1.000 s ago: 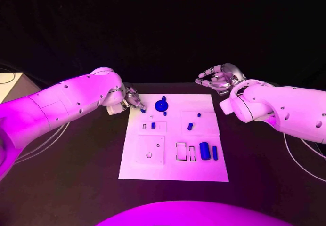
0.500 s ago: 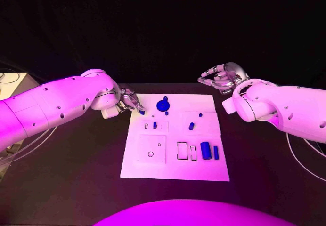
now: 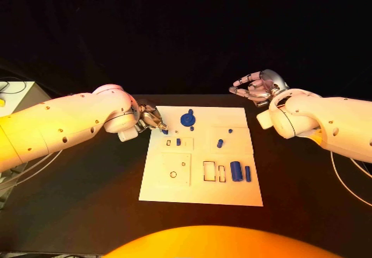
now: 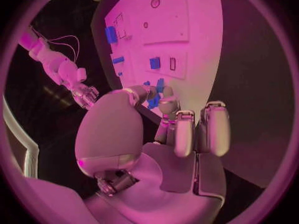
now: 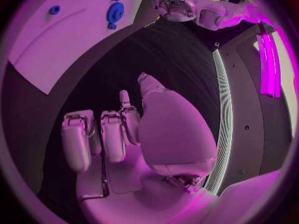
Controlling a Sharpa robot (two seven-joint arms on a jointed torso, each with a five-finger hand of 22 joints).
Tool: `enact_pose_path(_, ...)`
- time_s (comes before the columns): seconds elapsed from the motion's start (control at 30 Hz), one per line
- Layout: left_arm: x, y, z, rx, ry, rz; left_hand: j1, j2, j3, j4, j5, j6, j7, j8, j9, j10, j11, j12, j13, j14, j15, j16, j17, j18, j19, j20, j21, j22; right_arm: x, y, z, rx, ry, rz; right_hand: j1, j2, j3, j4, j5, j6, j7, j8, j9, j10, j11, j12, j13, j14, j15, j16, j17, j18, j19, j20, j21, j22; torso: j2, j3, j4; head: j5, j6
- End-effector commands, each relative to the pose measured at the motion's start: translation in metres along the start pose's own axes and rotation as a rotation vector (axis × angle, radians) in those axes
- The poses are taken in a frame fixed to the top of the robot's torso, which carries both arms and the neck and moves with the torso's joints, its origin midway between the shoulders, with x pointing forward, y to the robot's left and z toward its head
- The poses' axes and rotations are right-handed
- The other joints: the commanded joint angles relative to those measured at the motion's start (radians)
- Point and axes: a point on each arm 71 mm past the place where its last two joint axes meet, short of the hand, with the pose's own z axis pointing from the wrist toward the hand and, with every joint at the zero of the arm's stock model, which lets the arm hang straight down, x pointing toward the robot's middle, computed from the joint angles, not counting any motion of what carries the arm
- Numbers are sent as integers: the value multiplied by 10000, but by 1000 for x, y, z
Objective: Assemble the parts on the task board
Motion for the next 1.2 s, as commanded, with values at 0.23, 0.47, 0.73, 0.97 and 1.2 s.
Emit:
enact_pose_path(0.23, 20, 2, 5, -102, -271, 258, -106, 32, 1953, -1942, 93, 122, -66, 37, 158, 99, -12, 69, 39, 1075, -78, 41, 2635, -174, 92, 9, 53, 481, 0, 0, 0, -117, 78, -42, -98, -38, 42, 7, -18, -101, -1, 59, -16, -54, -3, -50, 976, 771, 73, -55, 1493, -59, 889, 68, -49, 2413, 14, -6, -14, 12, -41)
enact_pose_path(0.47, 27, 0, 6, -38, -277, 616, -106, 32, 1953, -1942, 93, 122, -66, 37, 158, 99, -12, 69, 39, 1075, -78, 41, 2635, -174, 92, 9, 53, 481, -1, -1, 0, -104, 65, -46, -128, -28, 54, 8, 3, -102, -4, 82, -16, -65, -6, -61, 960, 766, 71, -64, 1473, -54, 882, 67, -65, 2402, 6, 0, -1, 17, -66)
enact_pose_path(0.73, 30, -1, 8, 27, -362, 913, -106, 32, 1953, -1942, 93, 122, -66, 37, 158, 99, -12, 69, 39, 1075, -78, 41, 2635, -174, 92, 9, 53, 481, -1, -1, 0, -113, 74, -46, -128, -28, 54, 8, 3, -102, -4, 82, -16, -65, -6, -61, 960, 766, 71, -64, 1473, -54, 882, 67, -65, 2402, 0, 2, -3, 29, -104)
enact_pose_path(0.97, 32, -4, 9, 77, -411, 1287, -119, 28, 1960, -1952, 127, 134, -72, 37, 159, 100, -17, 55, 19, 1075, -83, 41, 2635, -173, 90, 5, 52, 477, -1, -1, 0, -115, 79, -45, -128, -28, 54, 8, 3, -102, -4, 82, -16, -65, -6, -61, 960, 766, 71, -64, 1473, -54, 882, 67, -65, 2402, 6, 2, -17, 34, -117)
enact_pose_path(1.2, 36, -5, 9, -13, -66, 1643, -121, 24, 1964, -1962, 135, 137, -75, 36, 158, 93, -20, 38, -4, 1075, -85, 41, 2635, -177, 99, 3, 58, 492, -1, -1, -1, -107, 77, -47, -128, -28, 54, 8, 3, -102, -4, 82, -16, -65, -6, -61, 960, 766, 71, -64, 1473, -54, 882, 67, -65, 2402, 7, 6, -7, 26, -156)
